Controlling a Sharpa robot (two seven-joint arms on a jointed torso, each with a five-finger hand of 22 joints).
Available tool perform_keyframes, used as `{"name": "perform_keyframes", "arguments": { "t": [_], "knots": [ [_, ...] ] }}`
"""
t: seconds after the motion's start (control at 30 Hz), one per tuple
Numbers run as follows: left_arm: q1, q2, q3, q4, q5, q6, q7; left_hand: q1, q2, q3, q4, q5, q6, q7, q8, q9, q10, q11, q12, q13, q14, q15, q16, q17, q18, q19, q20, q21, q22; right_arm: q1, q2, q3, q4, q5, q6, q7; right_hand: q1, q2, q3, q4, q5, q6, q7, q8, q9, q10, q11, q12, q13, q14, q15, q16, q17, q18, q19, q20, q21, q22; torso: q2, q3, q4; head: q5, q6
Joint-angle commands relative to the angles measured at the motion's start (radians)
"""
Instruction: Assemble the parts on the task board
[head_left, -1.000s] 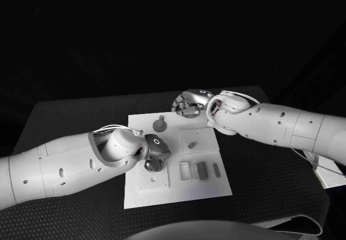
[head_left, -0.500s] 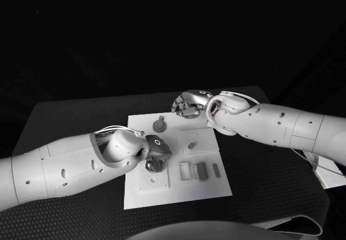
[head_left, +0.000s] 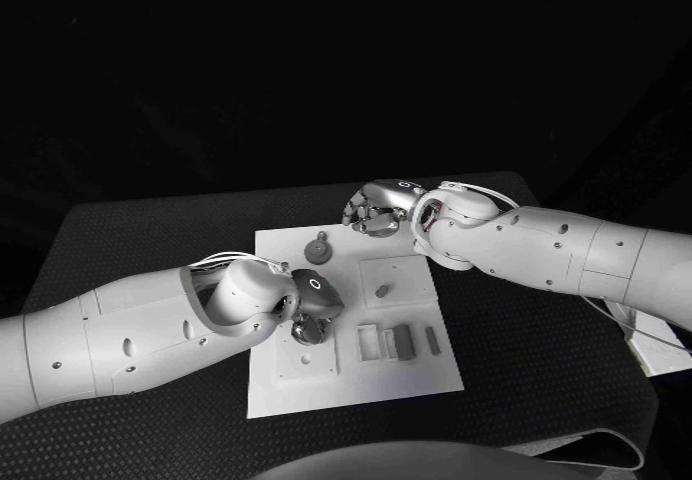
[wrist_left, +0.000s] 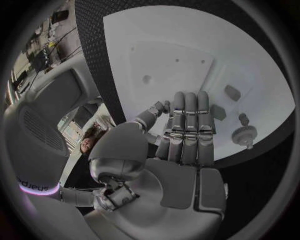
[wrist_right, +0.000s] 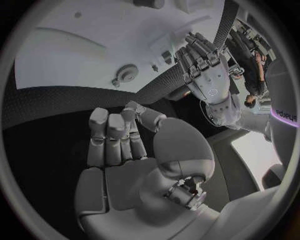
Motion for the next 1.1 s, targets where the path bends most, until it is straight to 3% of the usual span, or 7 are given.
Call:
{"name": "perform_keyframes", "arguments": {
  "t": [0.03, 0.1, 0.33, 0.5, 0.7, 0.97, 1.1],
  "knots": [
    [0.000, 0.001, 0.000, -0.002, 0.006, -0.023, -0.015, -0.007, -0.027, 0.000, -0.001, 0.005, 0.013, -0.022, -0.007, 0.000, -0.009, -0.001, -0.005, 0.002, -0.008, 0.002, -0.007, 0.002, 0.011, -0.008, 0.003, -0.005, 0.001, 0.000, 0.000, 0.000, 0.001, -0.002, 0.011, 0.005, 0.000, 0.002, 0.005, -0.003, 0.003, -0.022, 0.031, 0.003, -0.002, 0.002, 0.009, 0.004, 0.001, -0.002, 0.007, -0.003, 0.001, 0.030, -0.001, -0.004, 0.006, 0.014, 0.000, -0.0003, 0.0002, -0.001, 0.000],
    [0.000, 0.000, 0.000, -0.002, 0.011, -0.030, -0.020, -0.014, -0.061, -0.006, 0.002, 0.004, 0.008, -0.019, -0.011, -0.001, -0.014, 0.001, -0.007, 0.002, -0.010, 0.004, -0.010, 0.002, 0.011, -0.010, 0.004, -0.006, 0.002, 0.000, 0.000, 0.000, 0.000, -0.002, 0.011, 0.005, 0.000, 0.001, 0.006, -0.003, 0.003, -0.023, 0.031, 0.003, -0.002, 0.001, 0.009, 0.004, 0.001, -0.002, 0.007, -0.003, 0.001, 0.030, -0.001, -0.004, 0.006, 0.014, 0.000, -0.0005, 0.0001, -0.001, 0.000],
    [0.000, 0.000, 0.000, -0.002, 0.011, -0.050, -0.032, -0.031, -0.214, -0.017, 0.022, 0.002, -0.010, -0.008, -0.026, -0.004, -0.028, 0.009, -0.011, 0.004, -0.020, 0.009, -0.020, 0.004, 0.014, -0.017, 0.009, -0.010, 0.002, 0.000, 0.000, 0.000, 0.000, -0.002, 0.009, 0.003, 0.001, -0.002, 0.006, -0.004, 0.003, -0.024, 0.031, 0.003, -0.003, 0.001, 0.009, 0.004, 0.001, -0.002, 0.007, -0.003, 0.001, 0.030, -0.001, -0.005, 0.006, 0.014, 0.000, -0.0002, 0.0006, -0.001, -0.001],
    [0.000, -0.001, 0.000, -0.002, 0.011, -0.085, -0.051, -0.038, -0.270, -0.028, 0.028, 0.004, -0.014, -0.004, -0.029, -0.003, -0.032, 0.011, -0.011, 0.006, -0.021, 0.011, -0.023, 0.007, 0.017, -0.018, 0.011, -0.011, 0.003, 0.000, 0.000, 0.000, -0.001, -0.002, 0.009, 0.003, 0.002, -0.004, 0.006, -0.003, 0.003, -0.025, 0.032, 0.002, -0.004, 0.001, 0.010, 0.004, 0.001, -0.002, 0.008, -0.003, 0.001, 0.030, -0.001, -0.005, 0.005, 0.013, 0.000, -0.0007, 0.0002, -0.001, 0.000],
    [0.000, -0.003, 0.000, -0.003, 0.002, -0.113, -0.074, -0.038, -0.285, -0.029, 0.034, 0.004, -0.012, -0.003, -0.028, -0.001, -0.031, 0.011, -0.008, 0.009, -0.018, 0.011, -0.022, 0.009, 0.020, -0.015, 0.011, -0.010, 0.005, 0.000, 0.001, 0.000, -0.001, -0.002, 0.012, 0.004, 0.002, -0.004, 0.006, -0.003, 0.003, -0.026, 0.032, 0.002, -0.004, 0.001, 0.010, 0.004, 0.000, -0.002, 0.008, -0.003, 0.001, 0.030, -0.001, -0.005, 0.005, 0.013, 0.000, -0.0002, 0.0001, -0.001, 0.000],
    [0.000, -0.011, 0.000, 0.000, 0.002, -0.129, -0.074, -0.031, -0.285, -0.024, 0.039, 0.004, -0.008, -0.005, -0.026, 0.001, -0.027, 0.009, -0.005, 0.012, -0.014, 0.009, -0.021, 0.013, 0.022, -0.011, 0.011, -0.008, 0.007, 0.000, -0.001, 0.000, 0.000, -0.002, 0.013, 0.003, 0.003, -0.004, 0.006, -0.003, 0.003, -0.026, 0.033, 0.002, -0.004, 0.001, 0.011, 0.004, 0.000, -0.002, 0.009, -0.003, 0.001, 0.030, -0.001, -0.005, 0.005, 0.013, 0.000, -0.0004, -0.0002, 0.000, 0.003],
    [0.000, -0.031, 0.001, 0.010, 0.028, -0.170, -0.057, -0.021, -0.280, -0.019, 0.040, 0.004, -0.006, -0.006, -0.025, 0.003, -0.024, 0.008, -0.003, 0.015, -0.010, 0.008, -0.020, 0.015, 0.023, -0.008, 0.010, -0.007, 0.008, 0.000, -0.003, 0.000, -0.002, -0.001, 0.010, 0.004, 0.003, -0.005, 0.006, -0.003, 0.003, -0.026, 0.033, 0.002, -0.004, 0.001, 0.011, 0.004, 0.000, -0.002, 0.009, -0.003, 0.001, 0.030, -0.001, -0.005, 0.005, 0.013, 0.000, -0.0005, 0.0002, 0.002, 0.008]
  ]
}}
